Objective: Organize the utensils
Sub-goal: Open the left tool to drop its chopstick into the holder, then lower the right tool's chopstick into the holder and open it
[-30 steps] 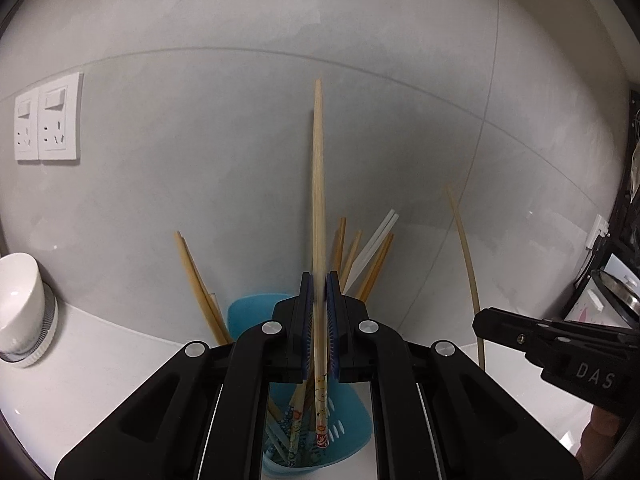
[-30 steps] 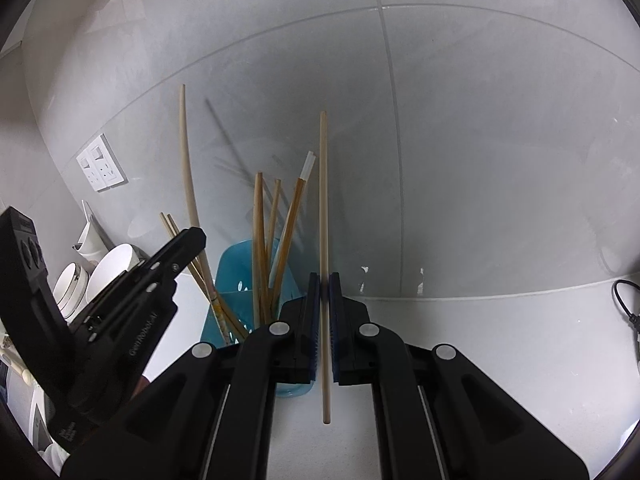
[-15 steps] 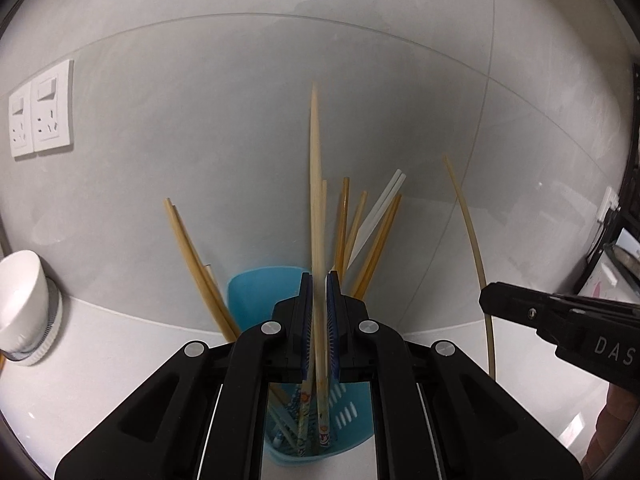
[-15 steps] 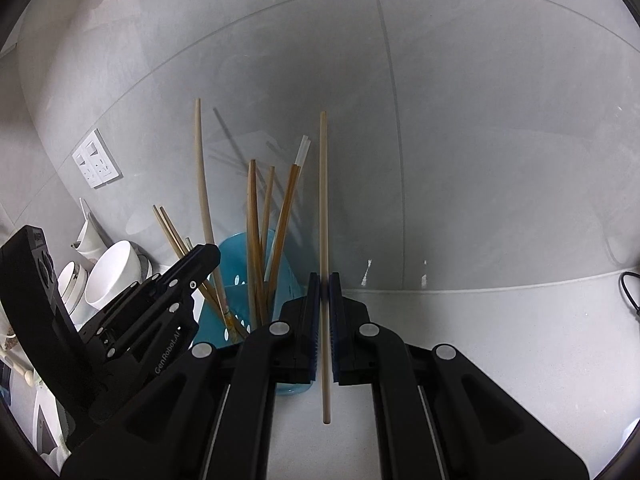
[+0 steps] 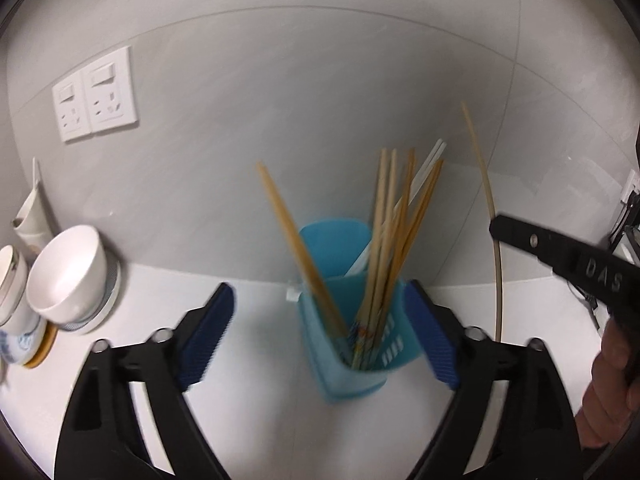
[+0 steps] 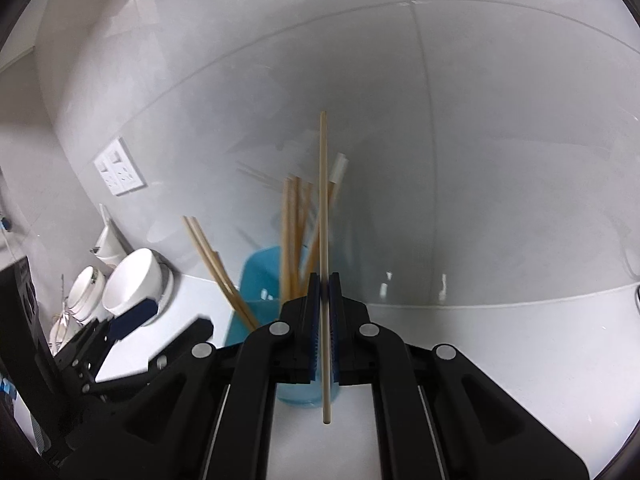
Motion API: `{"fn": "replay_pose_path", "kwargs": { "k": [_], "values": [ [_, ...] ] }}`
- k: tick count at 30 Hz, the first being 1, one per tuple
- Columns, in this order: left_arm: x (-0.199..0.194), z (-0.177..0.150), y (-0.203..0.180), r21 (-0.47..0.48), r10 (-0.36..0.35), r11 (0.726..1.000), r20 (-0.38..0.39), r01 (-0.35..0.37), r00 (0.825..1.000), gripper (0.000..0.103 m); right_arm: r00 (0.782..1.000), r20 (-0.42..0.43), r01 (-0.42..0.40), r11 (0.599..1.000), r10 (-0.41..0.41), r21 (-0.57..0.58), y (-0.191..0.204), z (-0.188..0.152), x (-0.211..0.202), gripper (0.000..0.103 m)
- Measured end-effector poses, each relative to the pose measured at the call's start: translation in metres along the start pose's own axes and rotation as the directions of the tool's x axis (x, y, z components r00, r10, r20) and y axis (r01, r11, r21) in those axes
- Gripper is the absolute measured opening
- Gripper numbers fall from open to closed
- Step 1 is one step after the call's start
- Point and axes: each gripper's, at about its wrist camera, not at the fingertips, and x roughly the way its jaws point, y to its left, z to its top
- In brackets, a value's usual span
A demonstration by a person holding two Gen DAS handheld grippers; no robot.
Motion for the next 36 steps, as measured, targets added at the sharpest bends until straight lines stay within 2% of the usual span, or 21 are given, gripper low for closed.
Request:
{"fn": "replay_pose_path", "kwargs": {
  "k": [3, 8, 16, 21, 28, 36],
  "values": [
    [-0.004, -0.004, 0.006, 0.000, 0.012, 1.000, -0.015, -0.012, 1.000, 0.097, 0.999, 0.016, -0.034, 0.999, 0.034, -0.003, 0.007, 0.003, 0.002, 0.004],
    [-0.003, -0.012, 0.021, -0.018, 0.025, 0.999, -0.050, -0.026, 0.998, 0.097, 0.993, 0.048, -0.114, 0.993, 0.112, 0.024, 0.015, 0.009, 0.008, 0.004],
    [0.001, -0.013, 0.040, -0.042, 0.045, 0.998, -0.065, -0.047, 0.997, 0.097, 0.983, 0.089, -0.164, 0.986, 0.160, 0.036, 0.022, 0.009, 0.023, 0.004],
    [0.011, -0.015, 0.051, -0.059, 0.053, 0.997, -0.085, -0.059, 0.995, 0.097, 0.986, 0.094, -0.135, 0.991, 0.135, -0.006, 0.029, -0.003, 0.038, 0.003],
    [0.017, -0.017, 0.056, -0.062, 0.060, 0.996, -0.095, -0.066, 0.994, 0.097, 0.996, 0.041, -0.075, 0.996, 0.077, -0.051, 0.032, -0.027, 0.060, 0.004],
    [0.021, -0.018, 0.060, -0.068, 0.071, 0.995, -0.096, -0.078, 0.993, 0.097, 0.999, -0.001, -0.035, 0.996, 0.035, -0.088, 0.037, -0.033, 0.065, 0.007]
  ]
}}
